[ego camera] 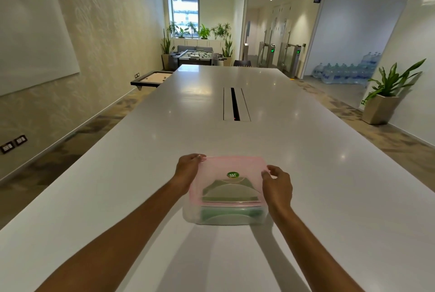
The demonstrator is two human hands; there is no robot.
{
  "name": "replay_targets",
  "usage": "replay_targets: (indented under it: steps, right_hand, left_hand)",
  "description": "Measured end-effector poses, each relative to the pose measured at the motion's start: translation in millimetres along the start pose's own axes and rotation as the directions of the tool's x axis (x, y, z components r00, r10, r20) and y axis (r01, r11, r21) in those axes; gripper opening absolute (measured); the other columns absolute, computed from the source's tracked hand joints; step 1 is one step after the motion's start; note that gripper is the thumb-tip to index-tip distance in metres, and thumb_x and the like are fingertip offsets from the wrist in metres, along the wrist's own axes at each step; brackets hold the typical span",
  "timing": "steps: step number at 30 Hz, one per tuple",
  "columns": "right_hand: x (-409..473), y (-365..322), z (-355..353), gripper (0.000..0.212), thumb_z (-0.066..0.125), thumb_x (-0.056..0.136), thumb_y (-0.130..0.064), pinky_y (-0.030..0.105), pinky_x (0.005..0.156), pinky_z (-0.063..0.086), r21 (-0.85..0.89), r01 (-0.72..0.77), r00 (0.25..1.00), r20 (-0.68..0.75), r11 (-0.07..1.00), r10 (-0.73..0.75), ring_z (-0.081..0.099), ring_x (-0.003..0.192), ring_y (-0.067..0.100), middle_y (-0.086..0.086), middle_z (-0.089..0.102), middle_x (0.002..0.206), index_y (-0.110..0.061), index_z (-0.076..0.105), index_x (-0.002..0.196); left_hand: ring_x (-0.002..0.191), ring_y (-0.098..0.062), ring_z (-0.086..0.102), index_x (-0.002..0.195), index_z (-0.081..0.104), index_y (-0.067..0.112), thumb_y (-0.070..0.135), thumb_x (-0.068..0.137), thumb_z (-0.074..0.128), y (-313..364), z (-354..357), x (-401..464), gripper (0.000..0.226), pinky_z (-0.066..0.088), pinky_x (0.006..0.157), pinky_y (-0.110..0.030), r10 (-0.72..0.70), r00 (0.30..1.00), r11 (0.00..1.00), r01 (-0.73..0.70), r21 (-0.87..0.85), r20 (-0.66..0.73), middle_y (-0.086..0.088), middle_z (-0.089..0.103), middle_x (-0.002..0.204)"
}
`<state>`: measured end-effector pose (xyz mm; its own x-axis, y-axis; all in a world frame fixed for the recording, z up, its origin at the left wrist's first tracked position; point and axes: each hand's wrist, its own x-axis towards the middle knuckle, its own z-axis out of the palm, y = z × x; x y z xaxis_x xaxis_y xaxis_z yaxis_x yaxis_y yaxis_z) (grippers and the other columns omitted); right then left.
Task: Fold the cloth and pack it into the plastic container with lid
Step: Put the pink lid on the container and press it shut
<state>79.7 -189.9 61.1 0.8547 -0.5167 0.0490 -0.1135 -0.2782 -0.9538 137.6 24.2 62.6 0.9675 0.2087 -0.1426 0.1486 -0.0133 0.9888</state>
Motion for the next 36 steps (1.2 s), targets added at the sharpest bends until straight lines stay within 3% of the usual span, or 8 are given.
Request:
replay_targets:
  steps: [9, 13, 18, 21, 24, 32, 36]
  right_hand:
    - [-7.4, 12.3, -4.4, 0.04, 0.04, 0.093, -0.039, 0.04, 0.089, 0.047, -0.279, 0.07, 0.994, 0.1, 0.958, -0.043, 0.059, 0.105, 0.03, 0.01, 0.06, 0.125, -0.03, 0.047, 0.131]
    - [-7.5, 13.2, -8.7, 0.044, 0.035, 0.096, -0.041, 0.04, 0.094, 0.042, -0.347, 0.068, 0.988, 0.152, 0.935, -0.015, 0.057, 0.114, 0.033, 0.008, 0.059, 0.131, -0.026, 0.044, 0.136]
    - [-11.0, 12.8, -8.4, 0.045, 0.032, 0.098, -0.039, 0.038, 0.093, 0.044, -0.448, 0.111, 0.987, 0.155, 0.887, -0.045, 0.059, 0.11, 0.032, 0.01, 0.061, 0.127, -0.019, 0.047, 0.135]
    - [-12.1, 14.1, -5.8, 0.044, 0.033, 0.096, -0.043, 0.04, 0.089, 0.046, -0.484, 0.135, 0.983, 0.173, 0.865, -0.056, 0.06, 0.102, 0.031, 0.01, 0.063, 0.12, -0.017, 0.048, 0.129]
    - [-11.9, 14.0, -1.5, 0.05, 0.033, 0.094, -0.048, 0.041, 0.087, 0.045, -0.529, 0.115, 0.983, 0.184, 0.841, -0.018, 0.057, 0.105, 0.034, 0.013, 0.056, 0.122, -0.017, 0.044, 0.131]
    - [-11.5, 18.3, -1.8, 0.041, 0.03, 0.1, -0.028, 0.035, 0.084, 0.045, -0.434, 0.071, 0.997, 0.062, 0.898, -0.049, 0.062, 0.098, 0.033, 0.016, 0.067, 0.111, -0.006, 0.061, 0.115]
    - [-12.8, 16.2, -2.6, 0.041, 0.031, 0.1, -0.024, 0.029, 0.072, 0.041, -0.424, 0.051, 0.999, 0.018, 0.904, -0.048, 0.063, 0.091, 0.033, 0.018, 0.068, 0.103, -0.002, 0.064, 0.108]
  left_hand:
    - [0.101, -0.031, 0.063, 0.096, 0.072, 0.012, 0.021, 0.089, 0.058, -6.1, 0.8, 2.7, 0.018, 0.051, 0.094, -0.043, -0.018, 0.998, 0.995, 0.025, 0.097, -0.068, -0.013, 0.068, 0.111]
    - [0.101, -0.03, 0.06, 0.106, 0.07, 0.006, 0.022, 0.094, 0.052, -2.7, 4.6, 1.6, 0.027, 0.049, 0.09, -0.034, 0.009, 0.995, 0.986, 0.008, 0.168, -0.101, -0.014, 0.065, 0.113]
    - [0.109, -0.03, 0.059, 0.113, 0.068, 0.002, 0.02, 0.095, 0.051, 2.9, 5.2, -2.0, 0.03, 0.048, 0.092, -0.033, 0.005, 0.996, 0.977, 0.013, 0.215, -0.085, -0.013, 0.064, 0.12]
    - [0.107, -0.032, 0.06, 0.106, 0.071, 0.004, 0.015, 0.092, 0.052, 4.8, 1.7, -4.0, 0.026, 0.051, 0.094, -0.039, -0.016, 0.998, 0.975, 0.029, 0.221, -0.062, -0.015, 0.066, 0.118]
    - [0.096, -0.033, 0.064, 0.096, 0.073, 0.007, 0.007, 0.088, 0.051, 3.2, -2.8, -4.7, 0.024, 0.055, 0.085, -0.04, -0.057, 0.998, 0.979, 0.061, 0.196, -0.025, -0.016, 0.069, 0.108]
    - [0.099, -0.027, 0.059, 0.1, 0.072, 0.008, 0.008, 0.095, 0.044, 1.9, -1.7, -9.9, 0.028, 0.052, 0.092, -0.038, 0.031, 0.998, 0.975, -0.016, 0.222, -0.062, -0.008, 0.064, 0.108]
    - [0.095, -0.023, 0.059, 0.096, 0.072, 0.008, 0.006, 0.092, 0.046, 2.7, -0.4, -11.8, 0.027, 0.051, 0.085, -0.032, 0.07, 0.993, 0.974, -0.046, 0.22, -0.099, -0.007, 0.065, 0.104]
